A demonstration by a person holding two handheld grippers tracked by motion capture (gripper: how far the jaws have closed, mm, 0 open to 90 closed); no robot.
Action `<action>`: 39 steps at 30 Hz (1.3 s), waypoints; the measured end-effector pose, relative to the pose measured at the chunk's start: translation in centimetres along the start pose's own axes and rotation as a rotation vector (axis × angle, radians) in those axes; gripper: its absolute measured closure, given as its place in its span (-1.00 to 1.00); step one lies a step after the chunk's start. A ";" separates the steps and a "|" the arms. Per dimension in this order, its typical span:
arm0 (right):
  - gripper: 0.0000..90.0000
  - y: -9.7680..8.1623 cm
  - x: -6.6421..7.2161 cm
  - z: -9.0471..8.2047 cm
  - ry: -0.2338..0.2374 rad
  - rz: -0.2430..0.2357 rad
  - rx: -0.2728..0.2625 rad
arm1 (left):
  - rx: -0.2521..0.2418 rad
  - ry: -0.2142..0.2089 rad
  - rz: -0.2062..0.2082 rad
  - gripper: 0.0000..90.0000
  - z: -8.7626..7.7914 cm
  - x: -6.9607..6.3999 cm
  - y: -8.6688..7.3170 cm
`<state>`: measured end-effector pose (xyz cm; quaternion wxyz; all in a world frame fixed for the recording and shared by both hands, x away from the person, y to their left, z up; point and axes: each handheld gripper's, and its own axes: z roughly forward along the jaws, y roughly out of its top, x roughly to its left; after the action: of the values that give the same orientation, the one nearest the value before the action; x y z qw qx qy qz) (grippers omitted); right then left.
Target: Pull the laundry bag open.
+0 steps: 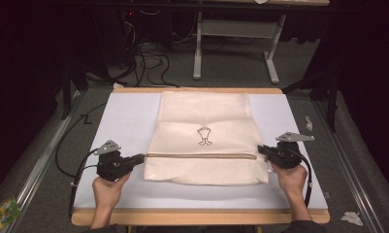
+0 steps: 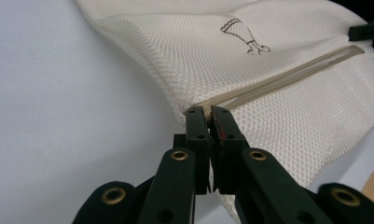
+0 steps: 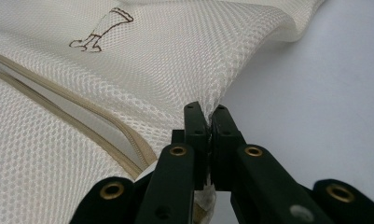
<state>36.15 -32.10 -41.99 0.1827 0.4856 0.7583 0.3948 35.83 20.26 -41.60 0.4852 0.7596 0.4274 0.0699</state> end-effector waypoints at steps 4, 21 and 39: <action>0.97 -0.1 -0.2 -0.3 0.012 0.003 -0.009 | -0.003 -0.013 0.011 0.93 -0.2 -0.2 -0.1; 0.93 -2.6 0.1 0.4 0.031 0.014 0.027 | 0.041 -0.019 0.008 0.93 0.2 -0.4 -1.1; 0.88 -3.2 0.6 1.4 -0.011 -0.027 0.080 | 0.110 0.086 0.079 0.92 1.2 -1.6 -2.3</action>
<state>34.90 -31.69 -45.23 0.1725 0.4842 0.7791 0.3589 34.11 18.64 -43.58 0.4207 0.7978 0.4208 0.0976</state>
